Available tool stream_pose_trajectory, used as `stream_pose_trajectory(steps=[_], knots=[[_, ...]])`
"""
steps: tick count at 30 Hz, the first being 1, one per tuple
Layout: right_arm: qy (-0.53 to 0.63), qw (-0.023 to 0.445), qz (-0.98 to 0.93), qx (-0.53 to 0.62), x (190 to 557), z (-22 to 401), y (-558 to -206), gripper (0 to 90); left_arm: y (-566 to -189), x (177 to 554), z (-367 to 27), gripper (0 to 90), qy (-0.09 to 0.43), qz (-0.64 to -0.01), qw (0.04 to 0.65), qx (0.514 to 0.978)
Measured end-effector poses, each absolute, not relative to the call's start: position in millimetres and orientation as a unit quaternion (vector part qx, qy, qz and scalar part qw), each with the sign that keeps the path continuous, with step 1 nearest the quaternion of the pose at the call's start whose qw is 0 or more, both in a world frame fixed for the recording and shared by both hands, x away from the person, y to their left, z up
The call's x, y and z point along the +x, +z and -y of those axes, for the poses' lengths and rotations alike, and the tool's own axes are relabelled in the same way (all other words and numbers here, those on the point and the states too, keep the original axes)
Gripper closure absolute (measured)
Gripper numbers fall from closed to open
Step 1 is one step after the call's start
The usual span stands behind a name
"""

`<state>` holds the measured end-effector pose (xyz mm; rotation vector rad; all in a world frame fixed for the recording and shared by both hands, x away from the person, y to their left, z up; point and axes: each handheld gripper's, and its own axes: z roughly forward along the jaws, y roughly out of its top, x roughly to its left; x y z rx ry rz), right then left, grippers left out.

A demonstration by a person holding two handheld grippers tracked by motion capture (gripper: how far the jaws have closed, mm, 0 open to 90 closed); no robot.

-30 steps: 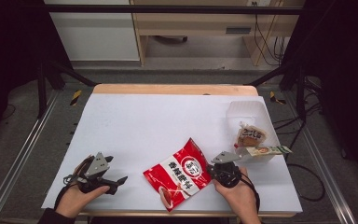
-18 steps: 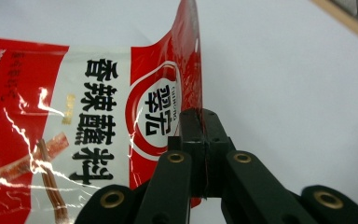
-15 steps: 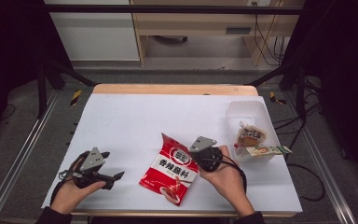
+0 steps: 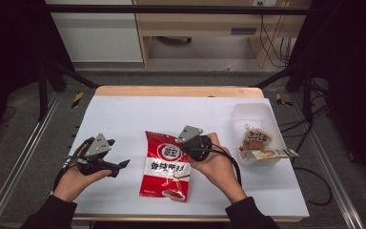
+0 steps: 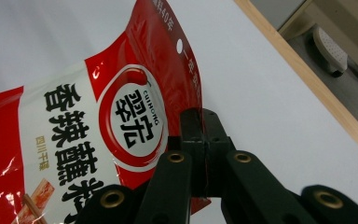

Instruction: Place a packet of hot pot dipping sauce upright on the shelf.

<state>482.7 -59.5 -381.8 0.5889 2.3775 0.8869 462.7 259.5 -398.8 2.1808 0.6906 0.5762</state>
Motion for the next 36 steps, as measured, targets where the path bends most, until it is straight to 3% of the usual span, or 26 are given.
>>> stream_pose_trajectory(steps=[29, 34, 36], knots=[[0.363, 0.279, -0.875, 0.154, 462.2, 36.7, -352.9, 90.0, -369.2, 472.5, -231.4, 20.5, 0.233, -0.230, 0.387, 0.862], [0.364, 0.281, -0.877, 0.143, 455.3, 33.8, -347.4, 90.0, -367.4, 475.4, -226.5, 31.1, 0.229, -0.223, 0.386, 0.865], [0.365, 0.280, -0.876, 0.142, 454.0, 34.5, -344.4, 90.0, -364.7, 476.7, -225.7, 47.5, 0.229, -0.231, 0.387, 0.862]])
